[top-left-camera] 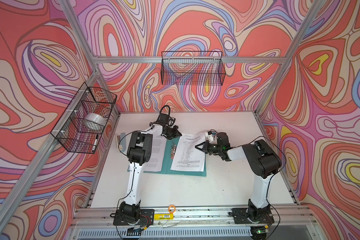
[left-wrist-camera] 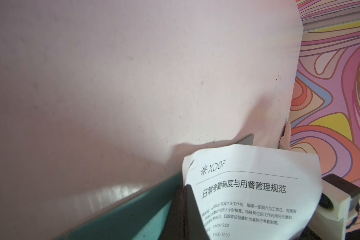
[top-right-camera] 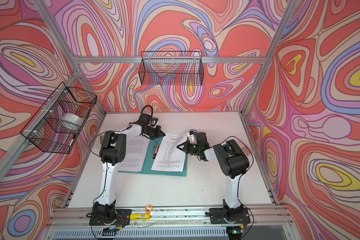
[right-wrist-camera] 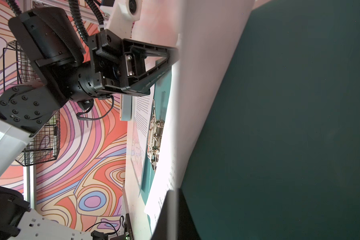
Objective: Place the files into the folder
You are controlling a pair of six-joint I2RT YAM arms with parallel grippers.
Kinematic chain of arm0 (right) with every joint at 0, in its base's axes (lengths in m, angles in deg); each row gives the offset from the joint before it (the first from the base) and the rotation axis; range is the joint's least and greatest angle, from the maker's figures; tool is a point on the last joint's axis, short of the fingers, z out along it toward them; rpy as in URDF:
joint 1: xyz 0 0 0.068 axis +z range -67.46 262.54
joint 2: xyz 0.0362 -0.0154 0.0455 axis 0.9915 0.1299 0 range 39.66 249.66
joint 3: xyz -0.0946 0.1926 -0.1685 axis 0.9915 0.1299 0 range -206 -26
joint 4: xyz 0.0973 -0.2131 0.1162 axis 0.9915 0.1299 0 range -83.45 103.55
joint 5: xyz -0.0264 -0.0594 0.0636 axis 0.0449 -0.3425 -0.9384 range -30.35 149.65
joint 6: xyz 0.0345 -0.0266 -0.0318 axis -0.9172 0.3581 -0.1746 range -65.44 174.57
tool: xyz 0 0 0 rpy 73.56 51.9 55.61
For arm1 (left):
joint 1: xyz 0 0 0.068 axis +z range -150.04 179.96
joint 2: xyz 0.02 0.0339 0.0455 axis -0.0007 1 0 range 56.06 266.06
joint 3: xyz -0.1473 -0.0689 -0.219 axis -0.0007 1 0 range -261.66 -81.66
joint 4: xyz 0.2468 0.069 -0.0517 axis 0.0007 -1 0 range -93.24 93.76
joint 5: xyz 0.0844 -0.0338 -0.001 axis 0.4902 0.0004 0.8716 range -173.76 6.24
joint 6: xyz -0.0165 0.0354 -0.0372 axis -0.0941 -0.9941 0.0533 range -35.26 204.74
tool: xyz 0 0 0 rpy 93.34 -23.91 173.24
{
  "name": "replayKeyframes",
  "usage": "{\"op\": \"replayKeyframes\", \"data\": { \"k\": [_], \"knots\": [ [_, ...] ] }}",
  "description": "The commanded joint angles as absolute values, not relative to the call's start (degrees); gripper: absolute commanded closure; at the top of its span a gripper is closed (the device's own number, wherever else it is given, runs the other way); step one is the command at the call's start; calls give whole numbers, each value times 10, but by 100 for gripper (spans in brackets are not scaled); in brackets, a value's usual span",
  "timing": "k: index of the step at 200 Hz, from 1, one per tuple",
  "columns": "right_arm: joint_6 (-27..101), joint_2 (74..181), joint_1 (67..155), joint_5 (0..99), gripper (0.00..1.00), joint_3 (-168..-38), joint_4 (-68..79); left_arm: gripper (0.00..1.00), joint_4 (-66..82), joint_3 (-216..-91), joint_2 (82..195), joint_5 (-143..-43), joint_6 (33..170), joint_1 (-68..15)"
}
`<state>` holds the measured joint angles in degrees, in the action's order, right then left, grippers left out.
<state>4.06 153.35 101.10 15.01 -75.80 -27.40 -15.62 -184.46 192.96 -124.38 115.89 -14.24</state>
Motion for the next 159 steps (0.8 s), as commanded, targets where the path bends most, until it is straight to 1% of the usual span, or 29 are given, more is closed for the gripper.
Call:
{"op": "replayKeyframes", "data": {
  "k": [1,80,159],
  "knots": [
    [34,1542,1016,147,100,-751,-299,100,-165,-1826,1904,-1244,1162,-145],
    [0,1554,1016,134,100,-733,-357,100,-145,-1789,1835,-1255,1176,-145],
    [1,1562,1016,136,100,-737,-355,100,-146,-1771,1828,-1245,1174,-145]
  ]
}}
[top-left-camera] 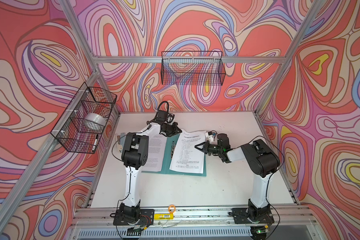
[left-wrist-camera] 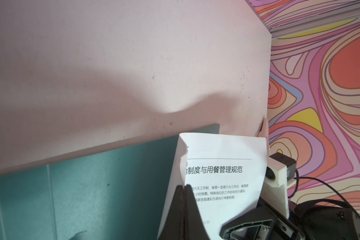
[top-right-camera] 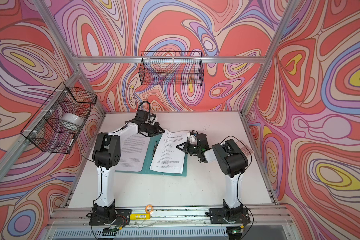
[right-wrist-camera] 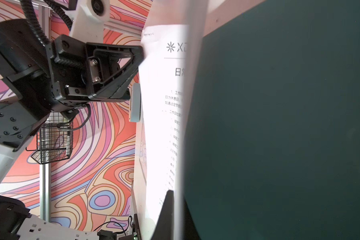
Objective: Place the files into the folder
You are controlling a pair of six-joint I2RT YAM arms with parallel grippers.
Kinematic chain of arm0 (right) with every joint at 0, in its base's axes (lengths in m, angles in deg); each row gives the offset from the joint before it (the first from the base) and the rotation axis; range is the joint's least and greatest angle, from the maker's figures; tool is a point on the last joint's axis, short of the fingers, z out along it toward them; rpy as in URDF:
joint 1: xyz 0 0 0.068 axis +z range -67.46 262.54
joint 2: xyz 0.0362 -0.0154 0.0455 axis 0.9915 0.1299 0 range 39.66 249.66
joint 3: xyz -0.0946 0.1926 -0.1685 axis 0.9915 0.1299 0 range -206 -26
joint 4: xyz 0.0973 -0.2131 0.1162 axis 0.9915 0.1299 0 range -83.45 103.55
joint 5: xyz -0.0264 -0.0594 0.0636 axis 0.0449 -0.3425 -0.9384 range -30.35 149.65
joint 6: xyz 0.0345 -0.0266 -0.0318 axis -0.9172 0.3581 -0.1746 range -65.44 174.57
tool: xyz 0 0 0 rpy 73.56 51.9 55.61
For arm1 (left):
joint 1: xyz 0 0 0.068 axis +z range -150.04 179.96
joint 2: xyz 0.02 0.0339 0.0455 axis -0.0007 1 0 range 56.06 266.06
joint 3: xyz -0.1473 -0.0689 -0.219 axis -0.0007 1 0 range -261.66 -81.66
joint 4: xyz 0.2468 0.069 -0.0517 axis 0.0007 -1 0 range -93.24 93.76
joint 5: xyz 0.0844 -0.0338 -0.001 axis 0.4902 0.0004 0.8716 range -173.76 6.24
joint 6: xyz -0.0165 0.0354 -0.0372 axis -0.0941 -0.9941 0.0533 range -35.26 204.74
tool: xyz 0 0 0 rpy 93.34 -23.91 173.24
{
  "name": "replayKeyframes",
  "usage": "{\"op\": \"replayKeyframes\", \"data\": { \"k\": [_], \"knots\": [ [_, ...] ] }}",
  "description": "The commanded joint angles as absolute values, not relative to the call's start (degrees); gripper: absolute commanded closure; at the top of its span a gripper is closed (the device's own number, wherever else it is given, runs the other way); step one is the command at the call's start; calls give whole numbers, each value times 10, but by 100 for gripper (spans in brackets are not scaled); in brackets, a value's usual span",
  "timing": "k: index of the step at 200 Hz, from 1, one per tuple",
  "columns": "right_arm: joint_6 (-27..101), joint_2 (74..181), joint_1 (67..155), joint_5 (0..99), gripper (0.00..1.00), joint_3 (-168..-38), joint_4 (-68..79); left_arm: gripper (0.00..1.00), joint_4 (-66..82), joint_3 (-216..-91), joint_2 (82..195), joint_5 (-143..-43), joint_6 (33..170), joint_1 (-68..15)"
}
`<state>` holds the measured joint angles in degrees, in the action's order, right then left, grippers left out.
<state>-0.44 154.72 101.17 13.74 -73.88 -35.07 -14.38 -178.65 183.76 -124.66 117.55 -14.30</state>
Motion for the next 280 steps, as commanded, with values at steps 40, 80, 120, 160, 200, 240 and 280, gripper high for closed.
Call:
{"op": "replayKeyframes", "data": {
  "k": [40,80,120,160,200,240,280],
  "knots": [
    [34,1562,1016,147,100,-752,-307,100,-145,-1768,1835,-1241,1173,-145],
    [66,1551,1016,166,100,-755,-259,100,-148,-1772,1846,-1237,1174,-145],
    [98,1539,1016,183,100,-758,-214,100,-147,-1768,1847,-1229,1176,-145],
    [124,1529,1016,199,100,-770,-174,96,-144,-1767,1849,-1227,1180,-145],
    [147,1525,1016,211,100,-782,-138,72,-144,-1764,1848,-1220,1180,-146],
    [146,1527,1016,209,100,-783,-142,49,-142,-1763,1842,-1212,1179,-146],
    [134,1541,1017,199,100,-788,-161,42,-141,-1759,1833,-1210,1174,-146]
  ]
}}
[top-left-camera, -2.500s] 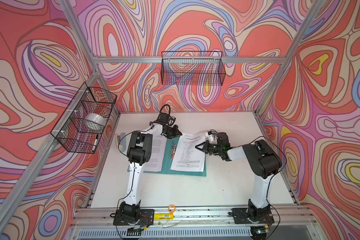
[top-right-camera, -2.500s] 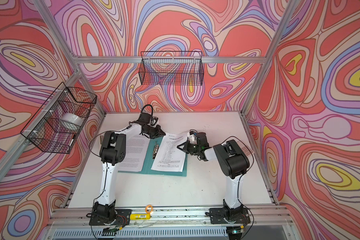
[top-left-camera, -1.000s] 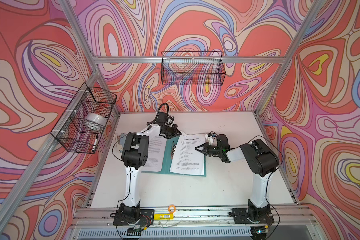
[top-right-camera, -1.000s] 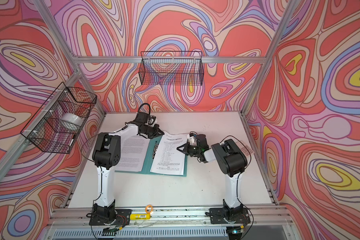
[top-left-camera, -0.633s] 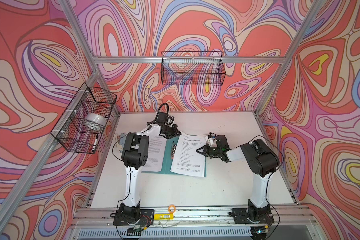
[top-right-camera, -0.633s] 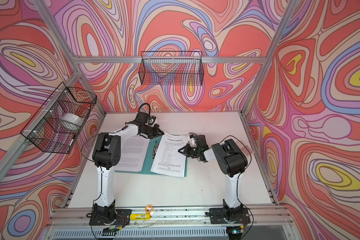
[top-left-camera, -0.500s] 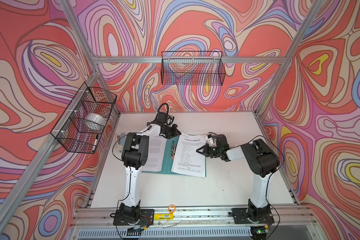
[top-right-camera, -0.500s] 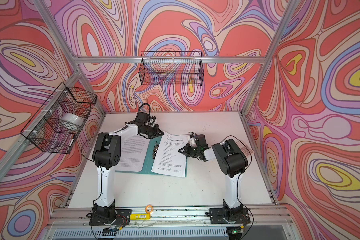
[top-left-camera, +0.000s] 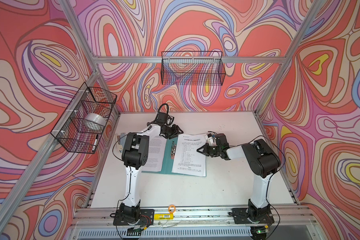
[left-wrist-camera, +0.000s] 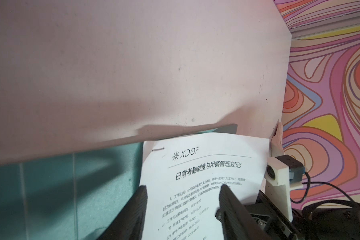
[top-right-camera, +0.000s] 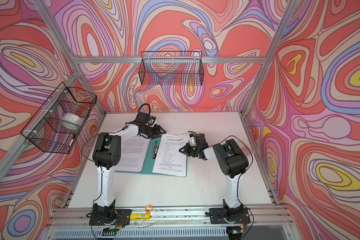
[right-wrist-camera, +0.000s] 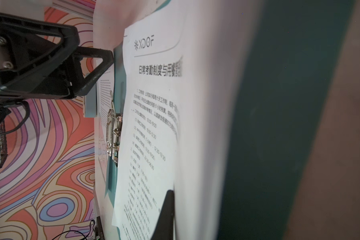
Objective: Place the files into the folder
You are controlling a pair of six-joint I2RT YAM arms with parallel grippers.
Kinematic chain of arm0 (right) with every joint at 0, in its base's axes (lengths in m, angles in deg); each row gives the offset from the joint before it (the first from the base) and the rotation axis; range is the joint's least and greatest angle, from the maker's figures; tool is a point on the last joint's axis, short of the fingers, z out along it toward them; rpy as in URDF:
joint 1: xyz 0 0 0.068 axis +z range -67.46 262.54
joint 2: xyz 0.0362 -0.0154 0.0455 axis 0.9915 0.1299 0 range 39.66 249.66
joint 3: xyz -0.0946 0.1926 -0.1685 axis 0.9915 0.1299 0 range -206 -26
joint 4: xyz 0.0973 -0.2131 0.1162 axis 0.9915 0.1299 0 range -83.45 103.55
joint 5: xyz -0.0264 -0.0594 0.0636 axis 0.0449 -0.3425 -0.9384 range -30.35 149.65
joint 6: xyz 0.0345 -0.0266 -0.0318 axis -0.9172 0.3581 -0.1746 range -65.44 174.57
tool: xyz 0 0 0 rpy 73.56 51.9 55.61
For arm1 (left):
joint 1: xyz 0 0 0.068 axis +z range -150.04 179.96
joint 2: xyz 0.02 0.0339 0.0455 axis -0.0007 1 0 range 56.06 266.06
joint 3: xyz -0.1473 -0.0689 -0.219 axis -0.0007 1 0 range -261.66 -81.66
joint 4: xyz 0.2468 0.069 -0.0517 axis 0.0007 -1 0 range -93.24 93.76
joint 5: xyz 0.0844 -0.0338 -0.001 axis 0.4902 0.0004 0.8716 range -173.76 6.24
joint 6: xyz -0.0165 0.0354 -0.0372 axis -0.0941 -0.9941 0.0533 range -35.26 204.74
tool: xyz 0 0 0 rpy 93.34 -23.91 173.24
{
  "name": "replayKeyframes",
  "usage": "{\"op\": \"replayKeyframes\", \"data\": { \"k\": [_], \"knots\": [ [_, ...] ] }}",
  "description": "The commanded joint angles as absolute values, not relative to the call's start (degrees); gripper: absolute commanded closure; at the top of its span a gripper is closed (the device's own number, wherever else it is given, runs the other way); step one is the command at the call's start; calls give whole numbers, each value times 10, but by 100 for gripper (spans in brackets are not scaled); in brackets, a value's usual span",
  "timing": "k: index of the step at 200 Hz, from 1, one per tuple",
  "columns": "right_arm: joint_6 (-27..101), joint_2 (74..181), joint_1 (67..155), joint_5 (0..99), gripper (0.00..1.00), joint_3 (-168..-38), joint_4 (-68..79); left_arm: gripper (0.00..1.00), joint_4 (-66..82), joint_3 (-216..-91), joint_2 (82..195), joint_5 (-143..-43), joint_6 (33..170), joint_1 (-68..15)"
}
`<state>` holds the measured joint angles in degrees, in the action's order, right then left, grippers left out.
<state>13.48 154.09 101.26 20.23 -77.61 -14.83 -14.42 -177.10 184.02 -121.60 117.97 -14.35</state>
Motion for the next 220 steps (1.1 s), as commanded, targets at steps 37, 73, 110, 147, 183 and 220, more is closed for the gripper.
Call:
{"op": "replayKeyframes", "data": {
  "k": [37,73,110,147,183,220],
  "knots": [
    [135,1554,1022,193,100,-809,-160,42,-142,-1757,1832,-1210,1171,-146],
    [147,1564,1030,197,100,-824,-144,41,-141,-1753,1830,-1210,1168,-146],
    [150,1568,1030,201,100,-820,-138,41,-140,-1749,1828,-1210,1169,-146],
    [154,1554,1030,222,65,-822,-118,40,-132,-1741,1817,-1207,1171,-146],
    [180,1537,1030,253,47,-843,-66,40,-127,-1730,1800,-1203,1170,-146],
    [200,1518,1030,277,34,-862,-9,39,-131,-1730,1783,-1194,1166,-145]
  ]
}}
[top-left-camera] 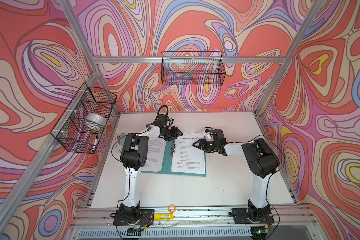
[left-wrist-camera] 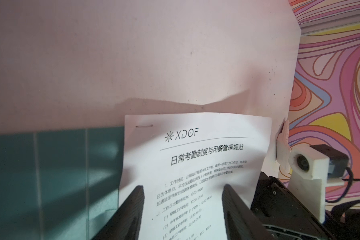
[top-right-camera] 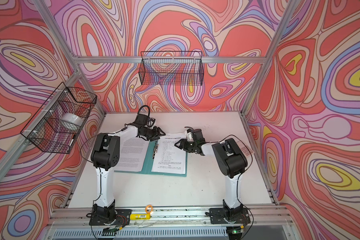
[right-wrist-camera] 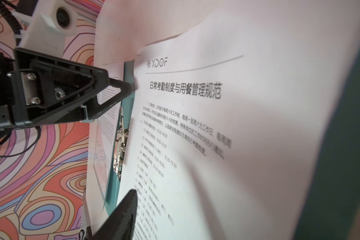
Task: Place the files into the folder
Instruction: 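Release the XDOF sheet and raise both grippers away from the folder, then move the right gripper to the clip lever while the left gripper draws back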
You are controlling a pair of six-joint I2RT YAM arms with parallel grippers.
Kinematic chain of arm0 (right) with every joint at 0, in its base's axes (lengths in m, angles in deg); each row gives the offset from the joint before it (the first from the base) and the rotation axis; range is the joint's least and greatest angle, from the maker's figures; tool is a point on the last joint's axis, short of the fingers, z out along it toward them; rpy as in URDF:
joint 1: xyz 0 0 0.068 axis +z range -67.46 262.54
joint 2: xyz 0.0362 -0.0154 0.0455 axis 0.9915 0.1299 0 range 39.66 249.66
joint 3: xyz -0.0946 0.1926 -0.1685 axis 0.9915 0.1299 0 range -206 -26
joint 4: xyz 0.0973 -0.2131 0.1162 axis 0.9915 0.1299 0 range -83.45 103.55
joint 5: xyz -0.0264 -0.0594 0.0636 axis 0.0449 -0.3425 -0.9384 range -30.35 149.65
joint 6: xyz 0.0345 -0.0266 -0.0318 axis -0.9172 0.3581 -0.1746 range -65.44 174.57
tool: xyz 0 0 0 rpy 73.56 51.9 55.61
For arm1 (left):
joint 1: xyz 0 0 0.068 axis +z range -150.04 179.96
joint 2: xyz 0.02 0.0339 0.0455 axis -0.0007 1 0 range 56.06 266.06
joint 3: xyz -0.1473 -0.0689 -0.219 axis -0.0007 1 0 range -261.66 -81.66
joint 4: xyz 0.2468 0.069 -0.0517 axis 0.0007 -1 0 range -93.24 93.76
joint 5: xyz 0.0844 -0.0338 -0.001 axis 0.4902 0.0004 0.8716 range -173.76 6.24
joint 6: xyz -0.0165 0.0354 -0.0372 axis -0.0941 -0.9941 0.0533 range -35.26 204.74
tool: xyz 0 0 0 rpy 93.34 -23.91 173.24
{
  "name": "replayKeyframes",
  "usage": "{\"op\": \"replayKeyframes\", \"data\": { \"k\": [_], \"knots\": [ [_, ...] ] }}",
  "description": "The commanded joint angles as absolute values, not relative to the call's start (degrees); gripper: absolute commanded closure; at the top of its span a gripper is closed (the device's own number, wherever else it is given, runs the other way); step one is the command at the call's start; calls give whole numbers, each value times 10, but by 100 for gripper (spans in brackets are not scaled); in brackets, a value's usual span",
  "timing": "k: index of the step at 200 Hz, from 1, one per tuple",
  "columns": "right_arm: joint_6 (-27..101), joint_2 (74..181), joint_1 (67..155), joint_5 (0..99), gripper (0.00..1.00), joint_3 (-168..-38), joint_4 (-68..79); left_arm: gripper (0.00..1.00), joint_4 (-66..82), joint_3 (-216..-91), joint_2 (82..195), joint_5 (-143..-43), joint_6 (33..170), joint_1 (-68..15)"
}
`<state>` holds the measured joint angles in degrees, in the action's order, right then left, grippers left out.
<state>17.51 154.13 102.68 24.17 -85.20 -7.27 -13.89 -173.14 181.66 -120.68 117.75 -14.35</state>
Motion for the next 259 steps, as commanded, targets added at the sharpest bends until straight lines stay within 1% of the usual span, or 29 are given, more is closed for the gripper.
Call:
{"op": "replayKeyframes", "data": {
  "k": [1,29,91,108,122,149,159,170,189,203,221,230,239,251,259],
  "knots": [
    [200,1517,1030,278,33,-863,-8,39,-131,-1730,1783,-1194,1165,-145],
    [199,1496,1031,287,31,-858,15,39,-150,-1751,1777,-1188,1158,-142],
    [236,1449,1033,365,29,-862,90,36,-155,-1741,1731,-1168,1151,-141],
    [249,1440,1033,385,28,-873,119,36,-165,-1720,1704,-1149,1137,-141],
    [259,1433,1033,403,25,-880,145,35,-173,-1695,1677,-1128,1127,-140],
    [274,1415,1033,467,24,-897,203,34,-187,-1627,1606,-1062,1115,-135],
    [277,1387,1033,483,25,-902,219,34,-190,-1596,1573,-1034,1114,-134],
    [278,1373,1034,491,26,-909,235,34,-197,-1560,1533,-998,1114,-133],
    [282,1364,1050,484,31,-935,264,34,-201,-1492,1454,-953,1128,-134],
    [279,1366,1072,482,38,-954,274,34,-183,-1422,1381,-944,1146,-134],
    [259,1376,1096,461,43,-973,270,35,-195,-1354,1294,-923,1166,-135],
    [250,1382,1110,449,47,-979,259,35,-201,-1324,1255,-916,1172,-135],
    [242,1393,1124,441,48,-990,255,35,-214,-1301,1220,-915,1179,-135],
    [238,1408,1140,439,55,-1012,253,35,-223,-1272,1179,-916,1183,-135],
    [238,1433,1149,440,58,-1033,255,35,-233,-1257,1159,-903,1184,-135]
  ]
}}
